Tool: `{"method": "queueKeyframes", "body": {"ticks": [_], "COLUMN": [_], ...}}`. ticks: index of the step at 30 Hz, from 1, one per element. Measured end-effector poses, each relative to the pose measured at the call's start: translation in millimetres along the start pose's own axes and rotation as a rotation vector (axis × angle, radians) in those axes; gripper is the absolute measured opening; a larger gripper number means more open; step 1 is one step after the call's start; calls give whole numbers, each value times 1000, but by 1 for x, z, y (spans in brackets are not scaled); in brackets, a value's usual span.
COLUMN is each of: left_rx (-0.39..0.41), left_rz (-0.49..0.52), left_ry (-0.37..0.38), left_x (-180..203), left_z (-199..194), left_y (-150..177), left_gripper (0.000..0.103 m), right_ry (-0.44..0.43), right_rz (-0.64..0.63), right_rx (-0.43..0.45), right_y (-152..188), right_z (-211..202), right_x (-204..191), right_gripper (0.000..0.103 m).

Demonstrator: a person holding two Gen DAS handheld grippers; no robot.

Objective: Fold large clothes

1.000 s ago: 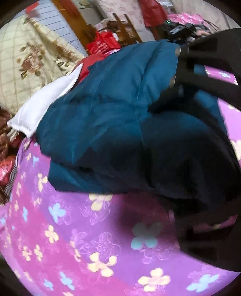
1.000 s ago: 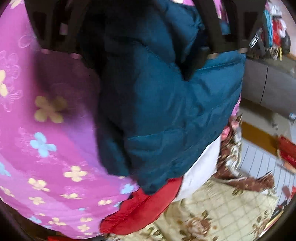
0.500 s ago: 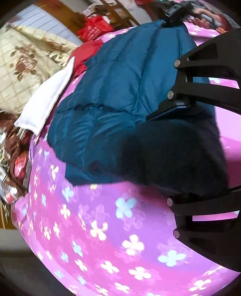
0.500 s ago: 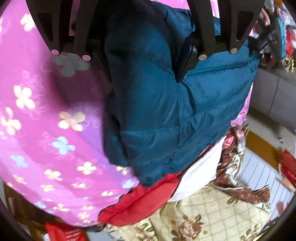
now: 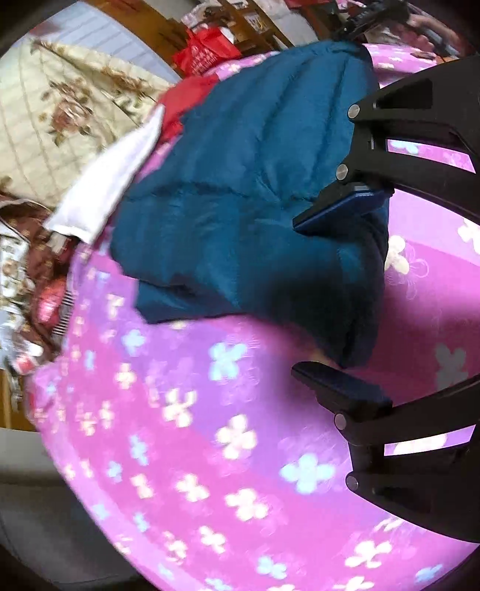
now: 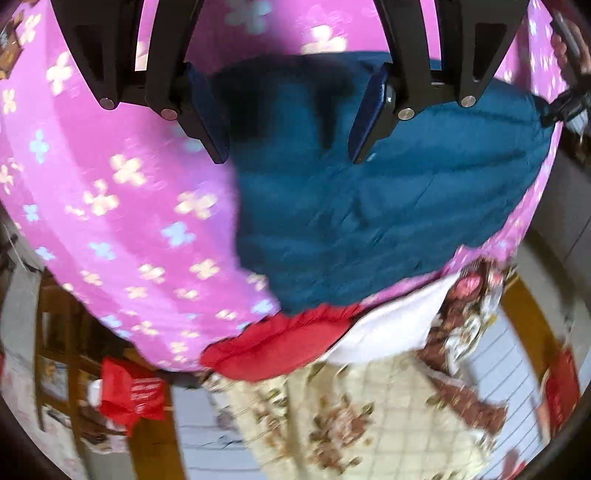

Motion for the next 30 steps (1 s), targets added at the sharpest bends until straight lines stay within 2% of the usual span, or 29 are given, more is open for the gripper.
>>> {"method": "queueKeyframes", "body": {"ticks": [1, 3, 5, 8, 11, 14, 17, 19, 21, 25, 30], "left_rx": [-22, -18, -16, 37, 152, 283, 406, 489, 527, 577, 639], "left_rz": [-1, 10, 8, 55, 94, 113, 134, 129, 114, 76, 105], "left_ry": [-4, -30, -64, -118, -187, -307, -424, -481, -481, -400, -365], "left_x": [1, 2, 3, 7, 13, 16, 21, 26, 31, 47, 79], "left_z": [7, 8, -1, -27, -70, -115, -154, -181, -200, -227, -266], "left_y": [6, 12, 17, 22, 30, 40, 51, 64, 80, 108, 135], "left_gripper": [72, 72, 72, 72, 72, 72, 83, 84, 84, 84, 84], "right_ry": [26, 99, 108, 88, 99, 105, 77, 69, 69, 59, 13], "right_rz": [-18, -44, -11, 61, 69, 65, 58, 33, 7, -44, -51], "right_rx": [-7, -29, -49, -52, -20, 12, 43, 61, 72, 94, 101], "right_y": [5, 15, 21, 20, 23, 32, 53, 71, 87, 128, 167], "right_z": [7, 23, 30, 22, 0, -29, -65, -86, -100, -132, -159], "right_x": [-3, 3, 14, 30, 39, 42, 35, 27, 18, -5, -30], "right_gripper": [66, 66, 67, 67, 67, 67, 67, 67, 67, 67, 67]}}
Point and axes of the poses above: each gripper's, at about its wrist camera, not at the fingertips, and z roughly the way its jaws point, x to its right, y to its underside, the point moved 10 cm from there along z, roughly the way its jaws point, and after that the axes turned 6 degrees about z, right-handed, at the moved point
